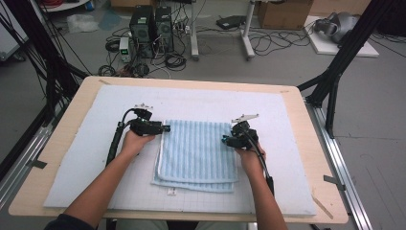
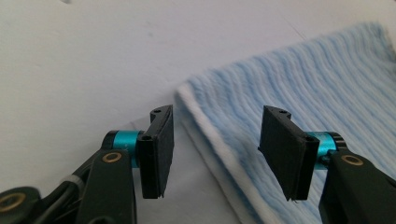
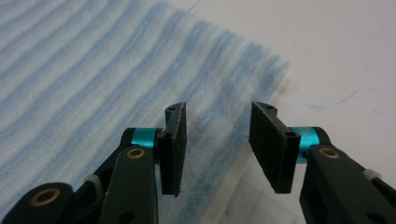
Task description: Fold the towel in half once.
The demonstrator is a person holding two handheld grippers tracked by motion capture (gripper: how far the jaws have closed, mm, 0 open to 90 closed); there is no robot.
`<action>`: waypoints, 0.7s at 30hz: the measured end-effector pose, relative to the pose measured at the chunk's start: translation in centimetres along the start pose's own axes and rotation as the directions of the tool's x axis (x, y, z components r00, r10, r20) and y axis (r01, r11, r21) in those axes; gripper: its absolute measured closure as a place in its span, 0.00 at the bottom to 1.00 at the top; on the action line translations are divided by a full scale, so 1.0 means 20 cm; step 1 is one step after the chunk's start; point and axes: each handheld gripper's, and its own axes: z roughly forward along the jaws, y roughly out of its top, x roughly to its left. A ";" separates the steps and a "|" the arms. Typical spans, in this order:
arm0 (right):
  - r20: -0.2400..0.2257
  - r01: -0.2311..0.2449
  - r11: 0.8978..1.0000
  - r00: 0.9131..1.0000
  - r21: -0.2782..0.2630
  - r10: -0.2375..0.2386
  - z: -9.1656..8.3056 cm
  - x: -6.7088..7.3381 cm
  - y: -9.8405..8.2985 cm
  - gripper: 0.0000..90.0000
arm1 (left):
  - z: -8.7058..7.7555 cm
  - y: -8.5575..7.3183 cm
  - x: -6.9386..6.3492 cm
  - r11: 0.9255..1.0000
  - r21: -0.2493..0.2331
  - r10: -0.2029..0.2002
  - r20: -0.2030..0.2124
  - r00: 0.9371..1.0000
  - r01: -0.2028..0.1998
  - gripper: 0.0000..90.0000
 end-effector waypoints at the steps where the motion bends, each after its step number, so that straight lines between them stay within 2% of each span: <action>1: -0.003 -0.002 1.000 1.000 0.009 0.002 0.01 0.00 0.00 0.67 | 0.01 0.00 -0.02 1.000 0.007 0.029 -0.019 0.999 -0.029 0.53; 2: -0.003 -0.015 1.000 1.000 0.000 0.015 0.02 0.00 0.00 0.71 | 0.01 0.00 -0.04 0.998 0.018 0.063 -0.035 0.997 -0.062 0.61; 3: -0.003 -0.027 1.000 1.000 -0.005 0.027 0.02 0.00 0.00 0.77 | 0.01 0.00 -0.05 0.997 0.017 0.070 -0.017 0.997 -0.069 0.74; 4: -0.010 -0.031 0.999 0.999 -0.013 0.031 0.03 0.00 0.00 0.86 | 0.02 0.00 -0.06 0.996 0.020 0.089 -0.022 0.996 -0.088 0.92; 5: -0.014 -0.030 0.999 0.999 -0.014 0.030 0.03 0.00 0.00 0.91 | 0.02 0.00 -0.07 0.995 0.017 0.103 -0.037 0.994 -0.102 0.94; 7: 0.000 -0.012 1.000 1.000 -0.025 0.012 0.04 0.00 0.01 0.95 | 0.03 0.01 -0.06 0.996 -0.014 0.085 -0.066 0.994 -0.086 0.96; 9: 0.028 0.000 0.999 1.000 -0.042 0.002 0.05 0.00 0.02 0.96 | 0.04 0.01 -0.03 0.997 -0.056 0.043 -0.086 0.995 -0.048 0.96; 12: 0.070 0.022 0.997 0.997 -0.070 -0.017 0.09 0.01 0.05 0.96 | 0.04 0.01 0.01 0.996 -0.084 -0.003 -0.096 0.995 -0.005 0.96; 15: 0.098 0.025 0.996 0.995 -0.090 -0.016 0.14 0.01 0.08 0.96 | 0.05 0.01 0.04 0.992 -0.116 -0.068 -0.091 0.994 0.057 0.95; 16: 0.101 0.019 0.995 0.995 -0.098 -0.009 0.15 0.01 0.09 0.96 | 0.04 0.01 0.04 0.991 -0.128 -0.062 -0.089 0.994 0.050 0.93; 17: 0.103 0.015 0.994 0.995 -0.104 -0.005 0.15 0.01 0.09 0.94 | 0.03 0.01 0.04 0.991 -0.132 -0.038 -0.100 0.994 0.024 0.87; 18: 0.098 -0.002 0.994 0.995 -0.107 0.012 0.15 0.01 0.09 0.89 | 0.02 0.01 0.05 0.991 -0.135 -0.035 -0.096 0.995 0.021 0.78; 19: 0.101 -0.001 0.994 0.995 -0.110 0.013 0.15 0.01 0.09 0.83 | 0.01 0.01 0.06 0.991 -0.132 -0.039 -0.073 0.997 0.030 0.72; 20: 0.098 -0.004 0.993 0.995 -0.117 0.015 0.14 0.00 0.09 0.77 | -0.01 0.01 0.06 0.992 -0.126 -0.038 -0.067 0.997 0.030 0.63; 21: 0.094 -0.011 0.993 0.995 -0.120 0.022 0.13 0.01 0.08 0.75 | -0.02 0.01 0.06 0.992 -0.126 -0.035 -0.062 0.997 0.027 0.57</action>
